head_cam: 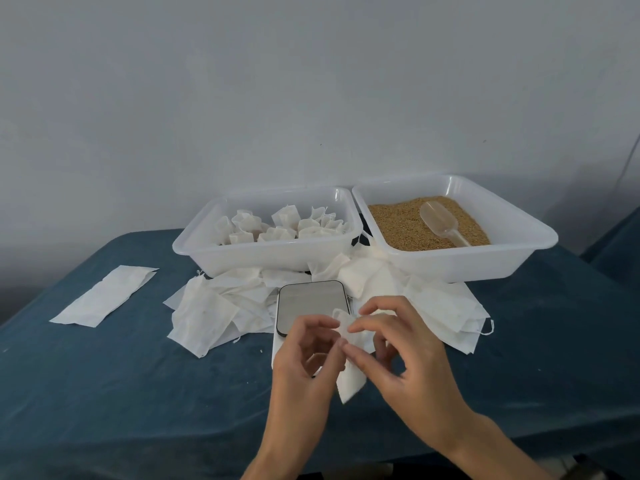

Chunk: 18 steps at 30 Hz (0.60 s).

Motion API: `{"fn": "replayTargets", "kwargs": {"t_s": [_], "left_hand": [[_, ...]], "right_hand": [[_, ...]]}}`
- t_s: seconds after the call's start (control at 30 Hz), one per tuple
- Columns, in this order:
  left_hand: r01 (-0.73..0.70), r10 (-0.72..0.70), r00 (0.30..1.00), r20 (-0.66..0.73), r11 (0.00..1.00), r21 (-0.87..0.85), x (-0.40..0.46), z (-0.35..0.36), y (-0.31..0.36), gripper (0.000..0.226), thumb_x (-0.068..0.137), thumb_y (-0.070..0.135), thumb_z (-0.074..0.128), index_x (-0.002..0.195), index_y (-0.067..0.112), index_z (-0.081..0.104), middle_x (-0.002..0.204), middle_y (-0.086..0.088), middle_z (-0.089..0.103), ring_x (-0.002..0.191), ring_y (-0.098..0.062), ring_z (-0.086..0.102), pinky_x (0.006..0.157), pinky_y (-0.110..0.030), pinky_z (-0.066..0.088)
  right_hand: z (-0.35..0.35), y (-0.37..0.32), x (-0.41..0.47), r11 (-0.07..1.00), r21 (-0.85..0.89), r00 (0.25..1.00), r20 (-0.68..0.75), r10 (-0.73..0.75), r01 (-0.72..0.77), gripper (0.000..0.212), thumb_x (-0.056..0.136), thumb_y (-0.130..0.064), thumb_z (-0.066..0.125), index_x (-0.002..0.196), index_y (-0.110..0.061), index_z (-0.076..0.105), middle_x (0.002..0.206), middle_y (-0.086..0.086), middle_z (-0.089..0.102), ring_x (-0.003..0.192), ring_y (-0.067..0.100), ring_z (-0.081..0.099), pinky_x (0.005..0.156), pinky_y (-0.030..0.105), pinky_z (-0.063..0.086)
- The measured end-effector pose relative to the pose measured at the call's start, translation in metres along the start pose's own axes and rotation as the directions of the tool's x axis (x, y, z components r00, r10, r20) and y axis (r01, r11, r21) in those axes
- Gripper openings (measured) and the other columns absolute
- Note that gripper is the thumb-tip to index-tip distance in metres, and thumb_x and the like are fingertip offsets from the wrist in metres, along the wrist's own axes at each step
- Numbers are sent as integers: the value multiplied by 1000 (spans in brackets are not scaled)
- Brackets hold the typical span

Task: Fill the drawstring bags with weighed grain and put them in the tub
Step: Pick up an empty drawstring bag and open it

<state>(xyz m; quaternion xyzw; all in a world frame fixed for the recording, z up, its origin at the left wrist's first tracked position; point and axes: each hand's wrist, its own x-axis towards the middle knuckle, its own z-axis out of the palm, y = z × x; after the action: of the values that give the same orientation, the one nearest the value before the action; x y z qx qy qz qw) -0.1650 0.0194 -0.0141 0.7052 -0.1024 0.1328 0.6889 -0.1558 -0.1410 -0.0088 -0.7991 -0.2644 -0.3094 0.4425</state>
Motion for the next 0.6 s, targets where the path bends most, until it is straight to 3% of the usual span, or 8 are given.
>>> {"fn": "replayTargets", "kwargs": {"t_s": [0.17,0.3,0.43,0.6], "left_hand": [[-28,29,1000,12,999,-26,1,0,1,34,100,2,64,102,35,68,89,-4,70,82,-17,69,79,-28,58],[-46,46,999,-19,999,-10,2,-1,1,41,99,-2,64,101,39,68,86,1,68,79,-11,68,76,-22,55],[-34,34,999,-29,999,-17,3,-2,2,38,98,2,66,101,40,68,85,-2,69,73,-12,66,69,-24,55],[-14,14,1000,-2,999,-36,2,-2,1,27,97,13,73,105,39,66,85,-5,71,74,-17,66,71,-26,55]], "right_hand": [[-5,1,2,998,-2,981,184,66,-66,20,100,-52,58,116,-43,64,122,-19,48,80,12,62,64,21,54],[-8,2,4,984,-171,977,214,-18,56,26,97,-58,59,101,-34,66,118,-19,46,76,4,55,60,14,47],[-8,2,1,939,-238,964,161,-214,248,32,96,-43,69,75,-19,65,112,-12,53,61,3,47,54,19,43],[-1,-1,-4,891,-245,924,131,-359,381,29,97,-27,70,72,-13,65,114,-10,59,56,7,45,51,24,42]]}}
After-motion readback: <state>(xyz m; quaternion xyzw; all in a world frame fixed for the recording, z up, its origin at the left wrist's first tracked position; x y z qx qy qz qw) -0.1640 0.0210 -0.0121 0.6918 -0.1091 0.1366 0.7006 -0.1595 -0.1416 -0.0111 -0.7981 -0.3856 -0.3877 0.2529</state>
